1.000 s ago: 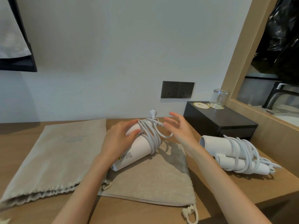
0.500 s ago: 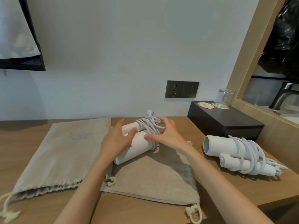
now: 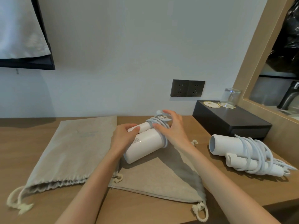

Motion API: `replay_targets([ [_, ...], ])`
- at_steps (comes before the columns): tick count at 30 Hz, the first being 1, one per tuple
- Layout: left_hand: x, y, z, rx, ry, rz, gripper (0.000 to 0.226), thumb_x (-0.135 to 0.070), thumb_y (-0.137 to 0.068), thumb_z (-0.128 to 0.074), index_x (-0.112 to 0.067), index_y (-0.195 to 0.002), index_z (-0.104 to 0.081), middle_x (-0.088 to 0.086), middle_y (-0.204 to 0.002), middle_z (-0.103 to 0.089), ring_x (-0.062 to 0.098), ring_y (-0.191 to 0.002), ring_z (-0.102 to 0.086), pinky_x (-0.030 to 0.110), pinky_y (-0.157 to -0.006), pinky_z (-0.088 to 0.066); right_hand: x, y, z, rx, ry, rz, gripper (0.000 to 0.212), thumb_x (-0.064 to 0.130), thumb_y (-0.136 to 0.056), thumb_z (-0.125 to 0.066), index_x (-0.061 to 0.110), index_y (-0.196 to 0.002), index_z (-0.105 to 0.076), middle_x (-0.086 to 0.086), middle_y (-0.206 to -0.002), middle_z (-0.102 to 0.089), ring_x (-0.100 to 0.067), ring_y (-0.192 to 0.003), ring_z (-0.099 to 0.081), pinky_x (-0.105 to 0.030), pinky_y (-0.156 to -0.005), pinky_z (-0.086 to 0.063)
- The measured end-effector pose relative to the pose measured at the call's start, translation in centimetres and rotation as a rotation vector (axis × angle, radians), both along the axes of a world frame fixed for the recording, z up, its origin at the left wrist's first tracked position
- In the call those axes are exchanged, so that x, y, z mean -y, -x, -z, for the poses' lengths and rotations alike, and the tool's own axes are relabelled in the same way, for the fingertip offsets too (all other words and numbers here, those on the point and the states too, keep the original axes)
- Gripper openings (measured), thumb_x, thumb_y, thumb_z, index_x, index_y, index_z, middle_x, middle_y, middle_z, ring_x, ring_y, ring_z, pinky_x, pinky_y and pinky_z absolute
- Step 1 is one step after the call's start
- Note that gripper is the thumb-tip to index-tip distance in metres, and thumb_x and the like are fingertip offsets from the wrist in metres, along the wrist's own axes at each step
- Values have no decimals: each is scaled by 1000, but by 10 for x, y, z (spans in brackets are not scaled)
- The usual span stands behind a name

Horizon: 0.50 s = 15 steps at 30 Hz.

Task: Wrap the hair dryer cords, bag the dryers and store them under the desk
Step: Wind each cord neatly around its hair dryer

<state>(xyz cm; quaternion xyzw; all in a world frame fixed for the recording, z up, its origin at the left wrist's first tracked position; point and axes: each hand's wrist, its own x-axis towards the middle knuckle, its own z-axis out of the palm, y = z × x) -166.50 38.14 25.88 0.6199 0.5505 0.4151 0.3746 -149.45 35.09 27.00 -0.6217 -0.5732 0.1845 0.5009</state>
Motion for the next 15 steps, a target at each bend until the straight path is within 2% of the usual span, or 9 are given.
replay_targets([
  [3, 9, -11, -5, 95, 25, 127, 21, -24, -87, -64, -21, -108, -70, -3, -103, -68, 10, -89, -63, 25, -77, -49, 26, -10, -15, 70, -39, 87, 55, 31, -79, -75, 33, -126, -47, 9, -126, -32, -4, -94, -44, 1, -59, -39],
  [5, 14, -20, -5, 77, 33, 209, 22, -22, -88, -64, -20, -108, -70, -4, -97, -66, 6, -83, -62, 17, -69, -47, 47, -18, -17, 93, -31, 117, 54, 27, -81, -73, 28, -129, -47, 8, -121, -27, 1, -82, -43, 9, -58, -33],
  [7, 19, -27, -2, 10, 35, 270, 22, -25, -87, -65, -23, -108, -70, -8, -93, -65, -3, -78, -58, 9, -62, -44, 65, -24, -11, 92, -10, 145, 55, 26, -81, -73, 26, -128, -47, 8, -120, -26, 6, -80, -41, 10, -58, -32],
  [9, 22, -32, 1, -89, 42, 311, 22, -30, -87, -64, -27, -108, -69, -12, -91, -64, -10, -75, -53, 8, -60, -40, 78, -28, 1, 76, 23, 148, 54, 29, -80, -74, 28, -127, -46, 9, -121, -25, 6, -86, -43, 5, -60, -37],
  [12, 25, -36, 1, -159, 62, 336, 19, -33, -90, -58, -30, -106, -67, -14, -85, -65, -6, -74, -53, 7, -62, -37, 92, -33, 12, 126, 47, 147, 51, 42, -80, -70, 33, -123, -46, 10, -123, -28, -7, -106, -48, -9, -73, -42],
  [15, 27, -33, -1, -172, 63, 333, 23, -39, -92, -54, -26, -104, -69, -10, -88, -67, 6, -82, -60, 18, -71, -42, 100, -39, 12, 415, 88, 223, 53, 61, -81, -56, 36, -126, -45, 6, -129, -36, -13, -117, -39, -25, -88, -40],
])
